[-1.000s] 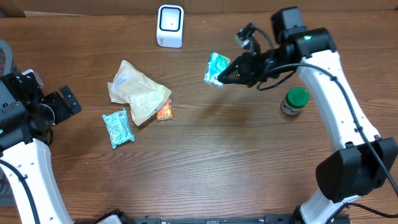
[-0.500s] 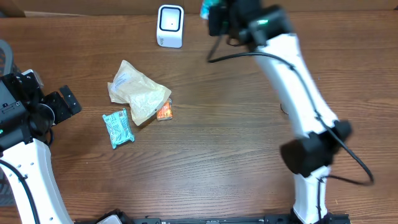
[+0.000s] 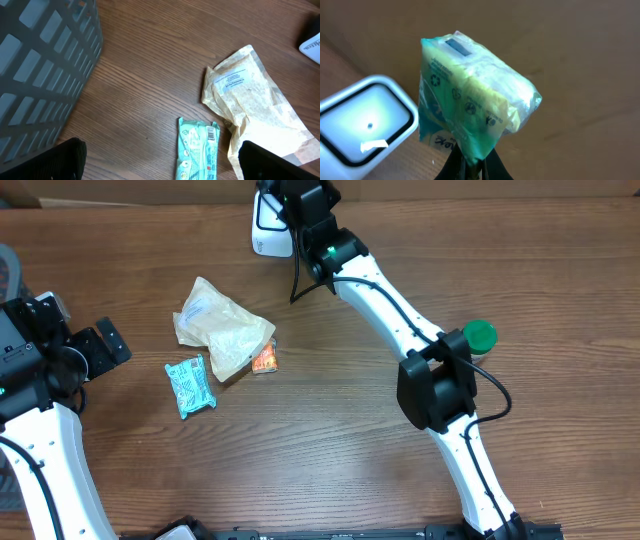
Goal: Scan the item barcode
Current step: 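Hold the teal pack in front of the white scanner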
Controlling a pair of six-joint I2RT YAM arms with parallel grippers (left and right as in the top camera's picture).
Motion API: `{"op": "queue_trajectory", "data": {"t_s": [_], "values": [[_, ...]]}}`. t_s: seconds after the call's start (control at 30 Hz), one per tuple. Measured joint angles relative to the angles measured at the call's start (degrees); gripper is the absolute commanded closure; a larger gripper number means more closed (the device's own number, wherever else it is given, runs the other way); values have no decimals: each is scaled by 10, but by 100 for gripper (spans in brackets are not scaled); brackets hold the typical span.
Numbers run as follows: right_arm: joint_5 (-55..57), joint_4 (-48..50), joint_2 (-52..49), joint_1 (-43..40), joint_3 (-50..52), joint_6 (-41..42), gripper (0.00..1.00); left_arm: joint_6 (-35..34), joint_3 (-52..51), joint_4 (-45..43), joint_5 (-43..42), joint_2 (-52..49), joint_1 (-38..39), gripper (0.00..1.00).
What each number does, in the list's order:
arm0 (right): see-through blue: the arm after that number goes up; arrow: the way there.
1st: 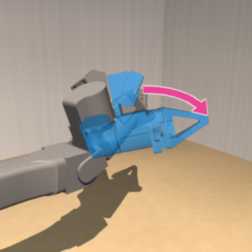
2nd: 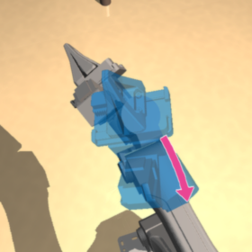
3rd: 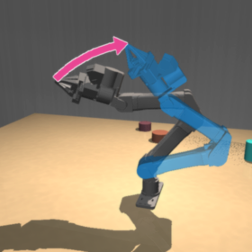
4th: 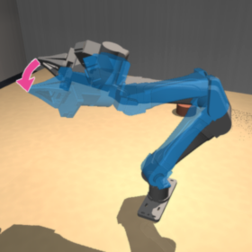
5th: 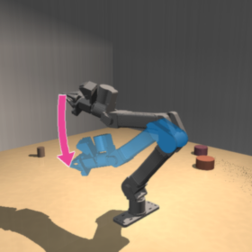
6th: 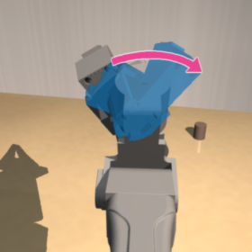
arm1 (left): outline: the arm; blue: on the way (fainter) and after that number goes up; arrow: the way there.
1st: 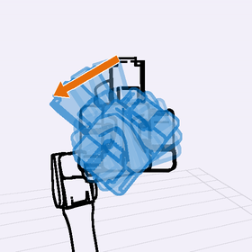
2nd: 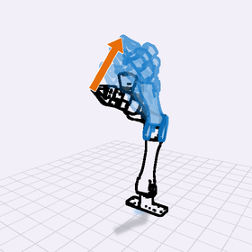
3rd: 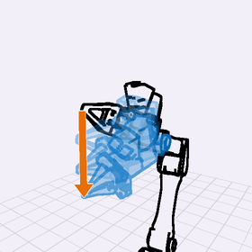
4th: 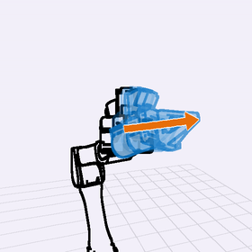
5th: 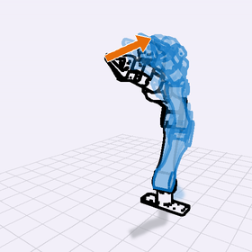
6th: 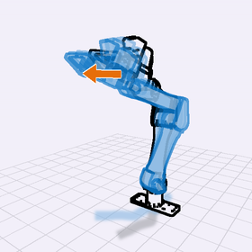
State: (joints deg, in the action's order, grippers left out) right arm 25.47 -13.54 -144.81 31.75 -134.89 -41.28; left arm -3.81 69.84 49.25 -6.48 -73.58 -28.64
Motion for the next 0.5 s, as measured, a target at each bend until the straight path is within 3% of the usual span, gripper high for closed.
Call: {"op": "queue_trajectory", "data": {"t_s": [0.27, 0.5], "values": [[-57, 21, -61, 3, 1, -151, 96, 0, 0, 0, 0, 0, 0, 0], [-88, 30, -62, 3, 1, -203, 96, 0, 0, 0, 0, 0, 0, 0]]}}
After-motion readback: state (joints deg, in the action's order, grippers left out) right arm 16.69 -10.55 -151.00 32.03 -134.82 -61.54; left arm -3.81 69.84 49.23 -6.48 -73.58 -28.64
